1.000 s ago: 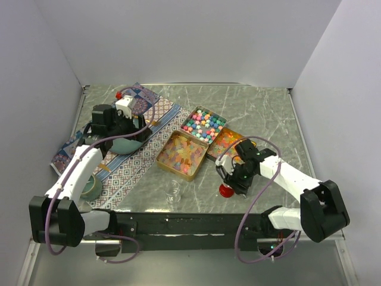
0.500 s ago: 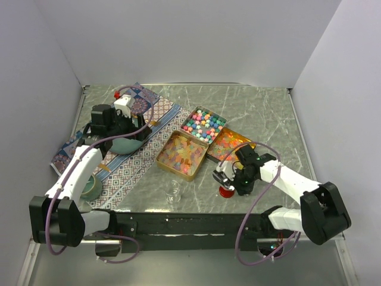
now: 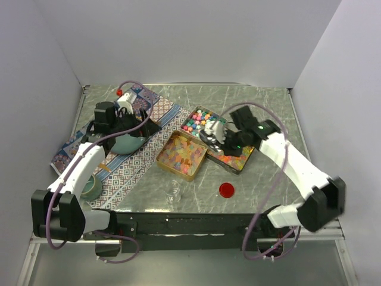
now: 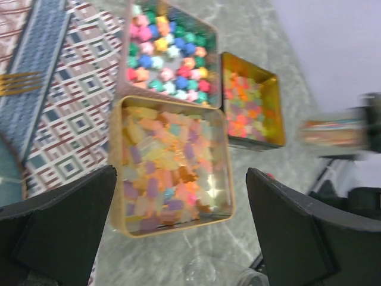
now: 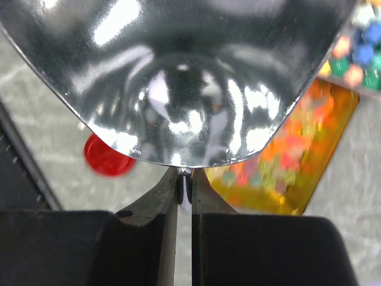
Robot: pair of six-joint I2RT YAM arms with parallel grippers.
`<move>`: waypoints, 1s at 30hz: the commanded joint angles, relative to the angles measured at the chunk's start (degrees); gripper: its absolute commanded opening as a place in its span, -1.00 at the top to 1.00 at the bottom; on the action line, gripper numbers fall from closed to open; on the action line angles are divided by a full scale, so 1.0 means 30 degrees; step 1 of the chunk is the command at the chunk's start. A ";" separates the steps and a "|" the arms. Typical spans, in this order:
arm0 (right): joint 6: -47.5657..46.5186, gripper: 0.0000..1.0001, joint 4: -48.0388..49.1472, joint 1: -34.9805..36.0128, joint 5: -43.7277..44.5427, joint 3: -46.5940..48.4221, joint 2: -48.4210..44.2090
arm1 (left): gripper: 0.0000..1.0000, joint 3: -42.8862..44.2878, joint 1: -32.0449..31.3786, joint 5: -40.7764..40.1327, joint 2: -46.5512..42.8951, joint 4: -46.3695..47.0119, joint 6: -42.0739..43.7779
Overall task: Pack the candies
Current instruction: Pick up the spatula from the center of the board, then adjust the spatula.
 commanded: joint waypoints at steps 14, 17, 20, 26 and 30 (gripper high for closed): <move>0.0203 1.00 0.1909 0.4610 0.4053 0.6504 0.7716 | -0.79 -0.0457 -0.0215 0.3971 -0.0434 0.3842 -0.4609; 0.0290 1.00 0.2085 0.5082 0.4115 0.6943 0.8156 | -0.70 -0.0662 -0.0274 0.3913 -0.0287 0.3930 -0.4521; 0.0320 1.00 0.2173 0.5668 0.4406 0.7616 0.8480 | -0.60 -0.0750 -0.0303 0.3825 -0.0024 0.4106 -0.4521; 0.0525 1.00 0.2465 0.6109 0.4817 0.8466 0.8919 | -0.40 -0.0895 -0.0361 0.3971 0.0240 0.4077 -0.4286; 0.0436 1.00 0.2641 0.6109 0.5081 0.8614 0.8920 | -0.38 -0.1277 -0.0361 0.4001 0.0094 0.4018 -0.4287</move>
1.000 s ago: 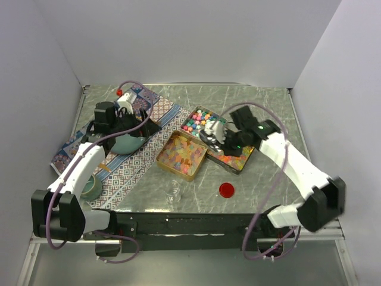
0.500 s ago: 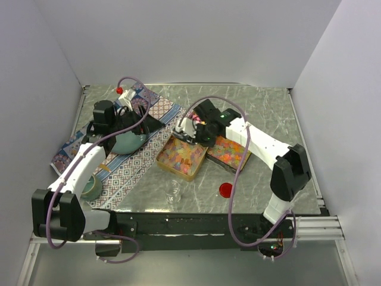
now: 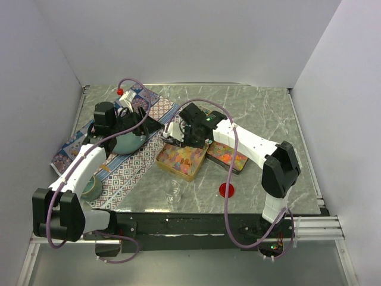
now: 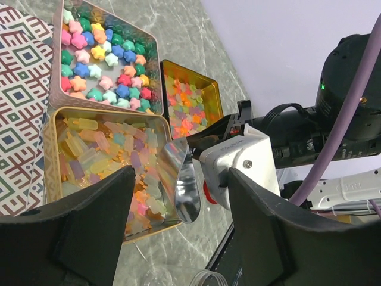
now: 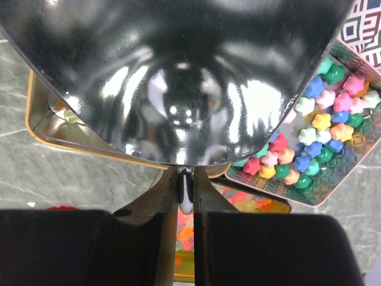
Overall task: Pack the candies
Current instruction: Adjust the spatula.
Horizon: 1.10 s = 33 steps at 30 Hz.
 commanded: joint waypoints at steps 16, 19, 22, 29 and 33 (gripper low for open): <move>0.0503 1.00 0.0731 -0.0451 -0.1812 0.0201 -0.2609 | -0.79 0.2141 0.1548 0.0452 -0.0419 -0.0593 -0.0834; 0.0417 1.00 0.0701 -0.0686 -0.2369 0.0113 -0.2874 | -0.78 0.1263 0.1608 0.0716 -0.0564 0.0081 -0.1217; 0.0182 1.00 0.0701 -0.0715 -0.2692 0.0084 -0.2991 | -0.72 0.0646 0.1608 0.0745 -0.0770 0.0142 -0.1161; 0.0416 1.00 0.0496 -0.0657 -0.2606 0.1108 -0.1939 | -0.67 0.0117 0.1461 0.1390 -0.1004 0.0640 -0.1629; 0.0358 1.00 0.0729 -0.0628 -0.2138 0.1256 -0.1382 | -0.66 0.0030 0.1344 0.1536 -0.1121 0.0698 -0.1833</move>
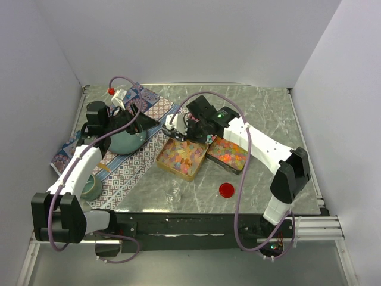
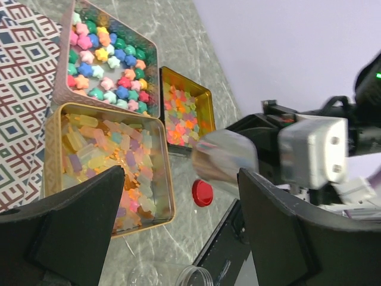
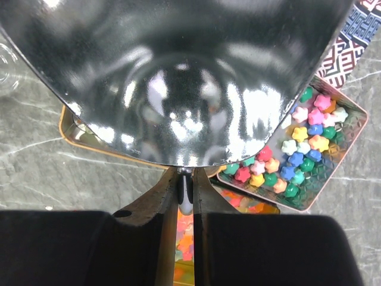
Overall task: Pack the candies
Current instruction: Adjust the spatula.
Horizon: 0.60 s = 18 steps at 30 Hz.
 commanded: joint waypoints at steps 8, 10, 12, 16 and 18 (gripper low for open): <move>0.0380 1.00 0.1361 0.0065 0.1074 0.1190 0.1392 | -0.66 -0.0497 -0.0471 0.0662 -0.0735 0.1247 -0.0378; 0.0381 1.00 0.1361 0.0065 0.0957 0.1657 0.1509 | -0.65 -0.0759 -0.0617 0.0604 -0.0735 0.1128 -0.0260; 0.0381 1.00 0.1332 0.0094 0.0841 0.2068 0.1538 | -0.64 -0.0936 -0.0677 0.0545 -0.0735 0.1158 -0.0318; 0.0614 1.00 0.1361 0.0211 0.0607 0.2509 0.1363 | -0.54 -0.1288 -0.0706 0.0428 -0.0735 0.1158 -0.0289; 0.0645 1.00 0.1245 0.0298 0.0198 0.2626 0.1158 | -0.52 -0.1434 -0.0735 0.0427 -0.0706 0.1275 -0.0406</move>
